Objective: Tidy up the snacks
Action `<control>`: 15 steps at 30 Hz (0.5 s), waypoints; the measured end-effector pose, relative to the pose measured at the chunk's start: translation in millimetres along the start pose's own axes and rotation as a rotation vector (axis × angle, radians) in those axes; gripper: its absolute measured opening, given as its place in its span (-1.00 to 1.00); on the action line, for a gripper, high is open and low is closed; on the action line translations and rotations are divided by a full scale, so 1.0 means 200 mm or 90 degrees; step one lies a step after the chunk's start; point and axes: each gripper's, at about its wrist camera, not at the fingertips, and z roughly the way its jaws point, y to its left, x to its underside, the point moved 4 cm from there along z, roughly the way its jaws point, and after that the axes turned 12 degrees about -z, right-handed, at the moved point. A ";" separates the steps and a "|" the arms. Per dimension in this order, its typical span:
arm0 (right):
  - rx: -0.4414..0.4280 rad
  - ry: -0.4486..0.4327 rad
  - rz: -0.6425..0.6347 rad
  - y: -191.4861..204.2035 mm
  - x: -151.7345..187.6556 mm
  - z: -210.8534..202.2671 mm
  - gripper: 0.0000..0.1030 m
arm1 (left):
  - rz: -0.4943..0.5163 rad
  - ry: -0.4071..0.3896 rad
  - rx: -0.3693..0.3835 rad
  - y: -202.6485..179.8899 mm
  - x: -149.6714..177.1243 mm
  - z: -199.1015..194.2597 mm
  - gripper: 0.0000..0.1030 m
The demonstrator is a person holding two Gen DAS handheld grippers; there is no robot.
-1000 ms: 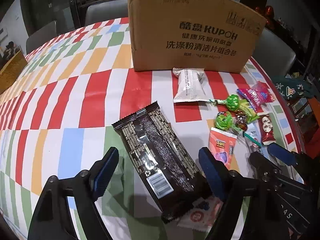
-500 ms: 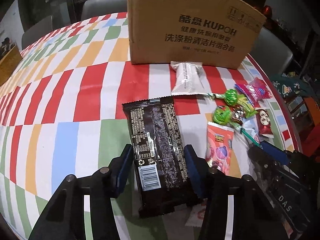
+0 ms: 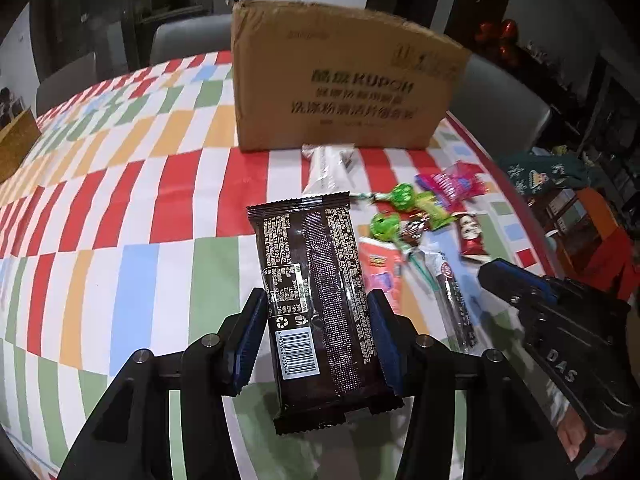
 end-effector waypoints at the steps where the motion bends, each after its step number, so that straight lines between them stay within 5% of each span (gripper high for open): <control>1: 0.000 -0.002 -0.002 0.00 0.00 -0.01 -0.83 | 0.003 -0.003 0.001 -0.01 0.00 -0.02 -0.02; 5: -0.020 0.010 0.002 -0.01 0.03 -0.01 -0.79 | 0.020 -0.015 0.004 -0.04 0.02 -0.08 -0.02; 10: -0.045 0.031 -0.006 0.02 0.07 0.02 -0.41 | 0.032 -0.010 0.012 -0.08 0.07 -0.09 -0.02; 15: -0.053 0.054 -0.018 0.06 0.08 0.10 -0.41 | 0.032 -0.004 0.009 -0.08 0.08 -0.07 -0.02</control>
